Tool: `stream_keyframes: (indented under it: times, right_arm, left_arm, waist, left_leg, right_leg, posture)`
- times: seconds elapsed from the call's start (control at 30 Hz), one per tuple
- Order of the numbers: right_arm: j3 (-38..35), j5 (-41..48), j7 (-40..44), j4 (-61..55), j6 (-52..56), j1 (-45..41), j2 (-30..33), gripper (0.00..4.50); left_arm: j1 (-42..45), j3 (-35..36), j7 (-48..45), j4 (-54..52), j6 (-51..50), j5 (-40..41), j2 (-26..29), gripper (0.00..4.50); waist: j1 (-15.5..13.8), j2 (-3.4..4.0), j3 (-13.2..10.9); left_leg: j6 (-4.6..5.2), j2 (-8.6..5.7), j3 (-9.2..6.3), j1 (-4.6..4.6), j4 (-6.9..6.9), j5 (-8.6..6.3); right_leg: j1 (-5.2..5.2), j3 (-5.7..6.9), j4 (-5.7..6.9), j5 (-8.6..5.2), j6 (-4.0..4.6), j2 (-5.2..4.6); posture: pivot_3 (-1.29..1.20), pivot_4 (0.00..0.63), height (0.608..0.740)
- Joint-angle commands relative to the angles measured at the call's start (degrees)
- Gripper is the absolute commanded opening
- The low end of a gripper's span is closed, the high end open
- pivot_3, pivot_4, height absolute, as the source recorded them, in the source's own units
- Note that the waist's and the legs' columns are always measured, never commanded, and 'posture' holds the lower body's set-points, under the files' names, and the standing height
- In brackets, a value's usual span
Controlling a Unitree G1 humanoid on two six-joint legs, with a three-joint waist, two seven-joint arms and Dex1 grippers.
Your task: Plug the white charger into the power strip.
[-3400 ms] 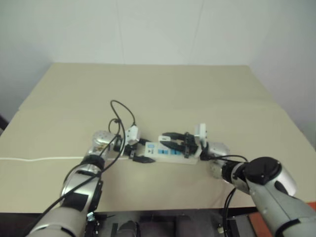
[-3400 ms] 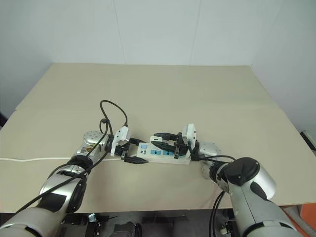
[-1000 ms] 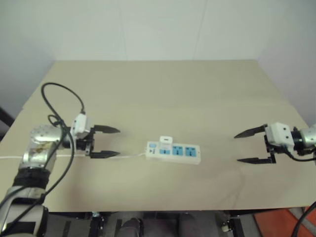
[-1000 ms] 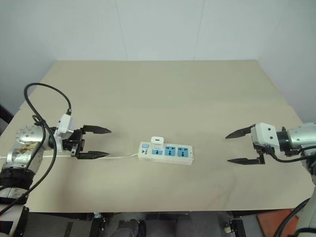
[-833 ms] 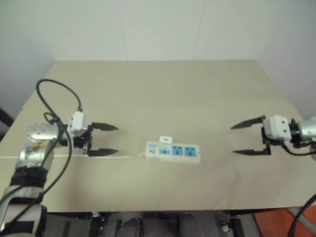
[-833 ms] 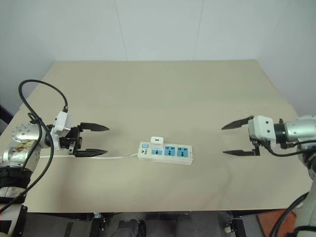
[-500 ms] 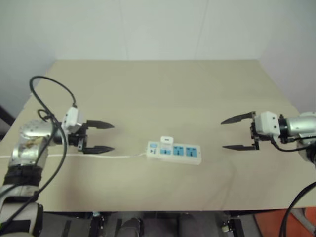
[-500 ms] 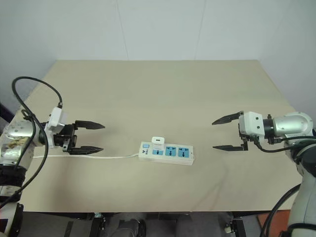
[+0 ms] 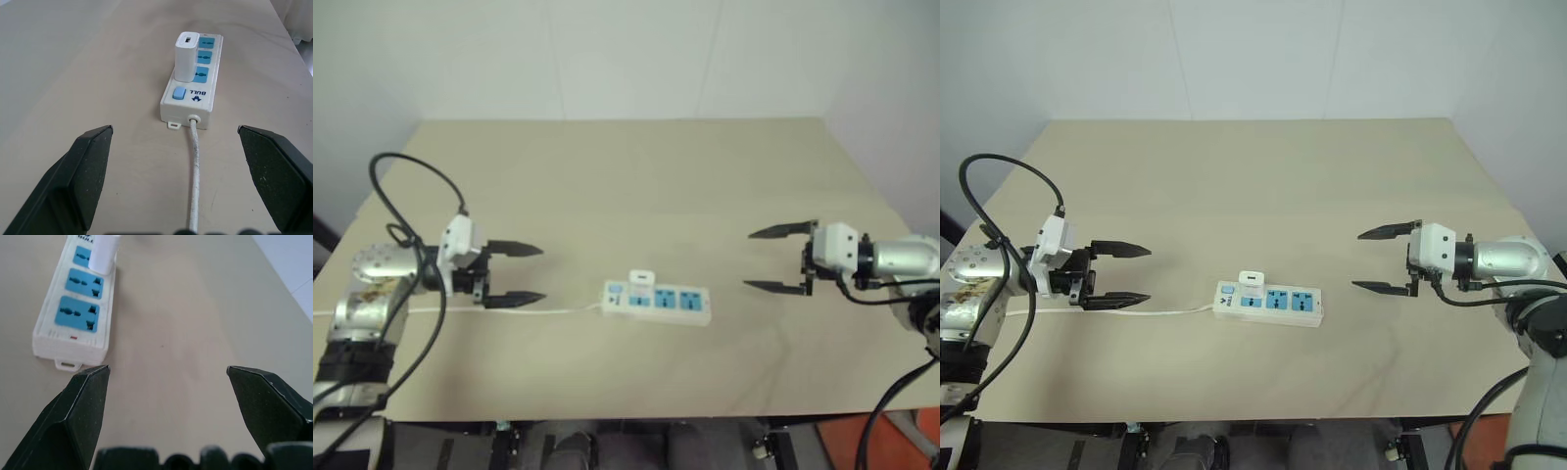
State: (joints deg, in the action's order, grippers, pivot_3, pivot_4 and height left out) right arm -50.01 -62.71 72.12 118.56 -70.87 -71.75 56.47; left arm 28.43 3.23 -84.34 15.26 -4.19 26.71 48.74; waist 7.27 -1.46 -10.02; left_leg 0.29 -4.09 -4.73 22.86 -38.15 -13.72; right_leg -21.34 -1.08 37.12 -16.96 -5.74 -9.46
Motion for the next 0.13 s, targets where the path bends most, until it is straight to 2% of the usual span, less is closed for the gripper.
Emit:
stream_keyframes:
  times: [0.03,0.13]
  right_arm:
    - [0.6,1.0,-4.4,1.4,0.6,-2.6,1.7,4.50]
    - [2.8,4.5,-18.2,1.4,5.7,-5.8,-1.1,4.50]
  left_arm:
    - [-0.6,1.8,1.1,-3.1,-0.1,0.4,-0.1,4.47]
    - [-3.0,3.0,2.4,-4.8,-0.2,1.0,-0.2,4.47]
  waist:
    - [-0.1,0.00,0.0]
    - [-0.1,0.02,0.0]
  left_leg:
    - [0.00,-0.01,0.00,0.02,0.00,0.00]
    - [0.00,-0.02,-0.01,0.01,0.00,0.00]
  right_leg:
    - [-0.01,0.00,0.00,0.00,0.00,0.00]
    - [-0.01,-0.04,0.00,0.00,0.00,-0.04]
  posture:
    - [0.00,0.150,0.740]
    - [0.00,0.150,0.740]
